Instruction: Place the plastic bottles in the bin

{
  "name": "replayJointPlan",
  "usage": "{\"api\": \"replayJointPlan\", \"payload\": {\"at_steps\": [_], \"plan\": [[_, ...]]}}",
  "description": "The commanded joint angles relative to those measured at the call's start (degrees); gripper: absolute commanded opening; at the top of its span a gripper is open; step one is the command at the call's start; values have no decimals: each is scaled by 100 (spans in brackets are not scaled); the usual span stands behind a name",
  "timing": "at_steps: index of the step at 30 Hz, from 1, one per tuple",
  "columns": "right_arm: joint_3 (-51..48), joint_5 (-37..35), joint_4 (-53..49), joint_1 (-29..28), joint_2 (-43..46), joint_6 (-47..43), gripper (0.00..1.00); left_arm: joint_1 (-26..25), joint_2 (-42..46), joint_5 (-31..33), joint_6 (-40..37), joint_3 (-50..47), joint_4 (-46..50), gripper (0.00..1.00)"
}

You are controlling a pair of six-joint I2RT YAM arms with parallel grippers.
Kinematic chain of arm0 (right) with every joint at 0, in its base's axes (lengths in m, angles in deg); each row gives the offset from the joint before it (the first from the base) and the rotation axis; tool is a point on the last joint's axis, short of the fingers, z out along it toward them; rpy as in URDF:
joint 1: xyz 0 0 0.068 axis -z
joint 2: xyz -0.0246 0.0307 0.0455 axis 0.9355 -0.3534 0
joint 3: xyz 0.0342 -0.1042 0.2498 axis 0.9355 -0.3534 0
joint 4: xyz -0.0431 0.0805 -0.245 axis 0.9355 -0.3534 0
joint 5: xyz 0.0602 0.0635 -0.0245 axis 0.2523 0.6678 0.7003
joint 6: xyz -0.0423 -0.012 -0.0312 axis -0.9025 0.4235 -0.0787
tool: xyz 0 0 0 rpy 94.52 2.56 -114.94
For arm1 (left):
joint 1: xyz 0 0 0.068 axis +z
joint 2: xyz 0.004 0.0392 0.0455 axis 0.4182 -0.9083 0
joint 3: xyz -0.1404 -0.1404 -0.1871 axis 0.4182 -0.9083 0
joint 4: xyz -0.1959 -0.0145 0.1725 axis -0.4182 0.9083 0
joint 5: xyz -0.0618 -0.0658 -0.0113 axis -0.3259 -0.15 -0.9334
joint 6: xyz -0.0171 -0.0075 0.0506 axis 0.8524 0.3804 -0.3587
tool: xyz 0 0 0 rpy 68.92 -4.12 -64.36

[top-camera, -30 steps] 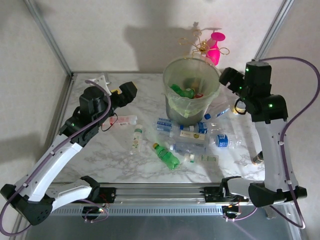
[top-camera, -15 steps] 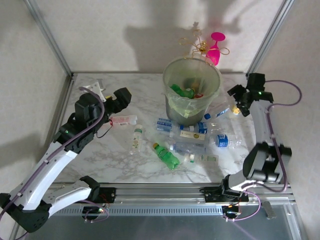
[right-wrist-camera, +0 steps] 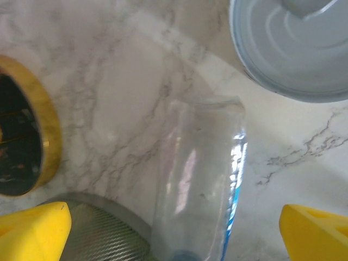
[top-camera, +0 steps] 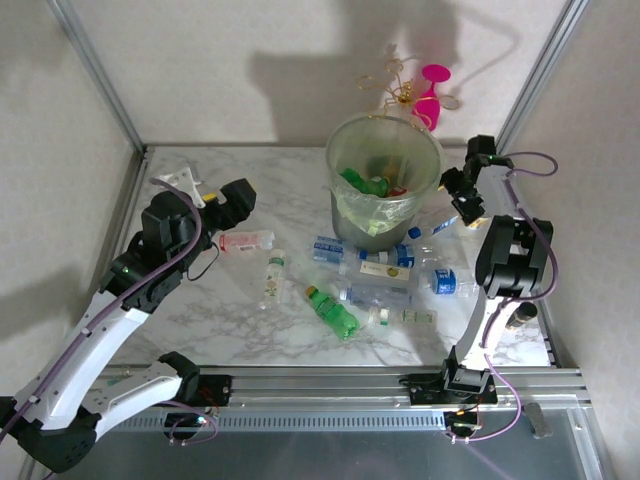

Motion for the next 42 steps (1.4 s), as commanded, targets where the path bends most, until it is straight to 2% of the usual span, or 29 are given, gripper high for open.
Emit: {"api": "replayJointPlan", "payload": {"at_steps": [1,11,13,17,26,32,42], "plan": [[121,128,-377,4,-313,374,99,54,9,169,-84,92,101,92],[-20,238,-7,-15,-773,386,96,63,-28,311,-71,296,245,91],[-21,185,19,-14,-809,392,92,63,-31,310,-65,302,241,91],[5,136,17,-27,-859,447,70,63,-54,328,-79,339,250,91],[101,-19,-76,-48,-658,602,46,63,-128,382,-154,448,220,90],[217,-225,-288,-70,-98,583,45,63,-283,409,-313,686,189,90],[173,-1389,-748,-179,1562,422,46,63,-647,44,-326,1015,-43,89]]}}
